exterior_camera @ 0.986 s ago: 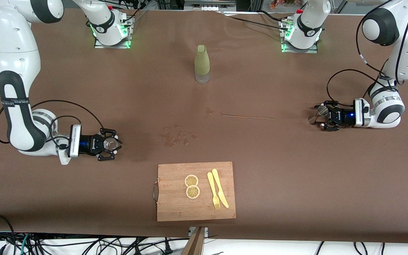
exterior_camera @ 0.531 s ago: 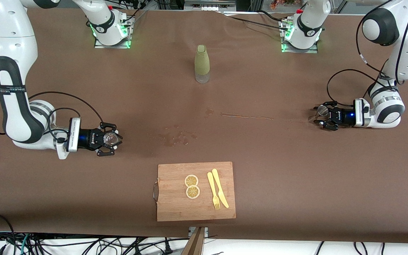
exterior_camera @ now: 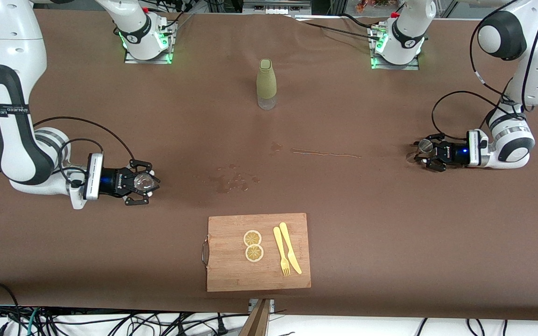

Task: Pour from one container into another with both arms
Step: 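Grasp the glass cup with the right gripper while the left gripper grasps the jigger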

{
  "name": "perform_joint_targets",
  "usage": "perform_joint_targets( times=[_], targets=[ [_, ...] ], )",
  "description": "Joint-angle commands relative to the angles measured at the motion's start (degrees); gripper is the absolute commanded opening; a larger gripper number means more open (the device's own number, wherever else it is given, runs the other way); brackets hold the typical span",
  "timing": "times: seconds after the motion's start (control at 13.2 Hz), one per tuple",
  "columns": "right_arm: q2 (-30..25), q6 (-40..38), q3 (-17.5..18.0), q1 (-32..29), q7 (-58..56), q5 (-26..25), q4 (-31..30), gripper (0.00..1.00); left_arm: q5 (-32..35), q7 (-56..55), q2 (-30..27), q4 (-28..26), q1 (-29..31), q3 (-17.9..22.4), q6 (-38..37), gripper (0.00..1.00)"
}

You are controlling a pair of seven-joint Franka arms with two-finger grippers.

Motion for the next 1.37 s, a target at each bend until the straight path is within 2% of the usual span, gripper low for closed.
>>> perform_joint_targets(
  times=[0.0, 0.15, 0.3, 0.76, 0.99, 1.29],
  targets=[
    [-2.34, 1.16, -0.01, 0.29, 0.84, 1.05, -2.71, 0.18, 2.38, 6.43, -0.53, -0.51, -0.20, 0.69, -0.48, 0.32],
    [-2.51, 1.16, 0.08, 0.29, 0.84, 1.05, -2.71, 0.18, 2.38, 6.43, -0.44, -0.42, -0.20, 0.69, -0.48, 0.23],
    [-2.78, 1.07, 0.08, 0.29, 1.19, 1.05, -2.71, 0.18, 2.38, 6.43, -0.35, -0.42, 0.06, 0.69, -0.39, 0.02],
    [-5.41, 3.61, 0.08, 3.00, 6.19, 1.48, -2.54, 0.18, 2.47, 10.46, -0.35, 0.72, 0.06, 0.34, 0.84, 0.00],
    [-6.29, 5.54, -0.01, 5.11, 8.21, 2.45, -2.27, 0.18, 2.47, 8.55, -0.44, 0.81, -0.90, -0.02, 1.19, 0.00],
    [-7.61, 9.06, -0.01, 7.75, 11.38, 2.01, -2.19, 0.18, 0.81, 3.63, -2.19, 0.99, -2.04, -2.91, 1.28, 0.00]
  ],
)
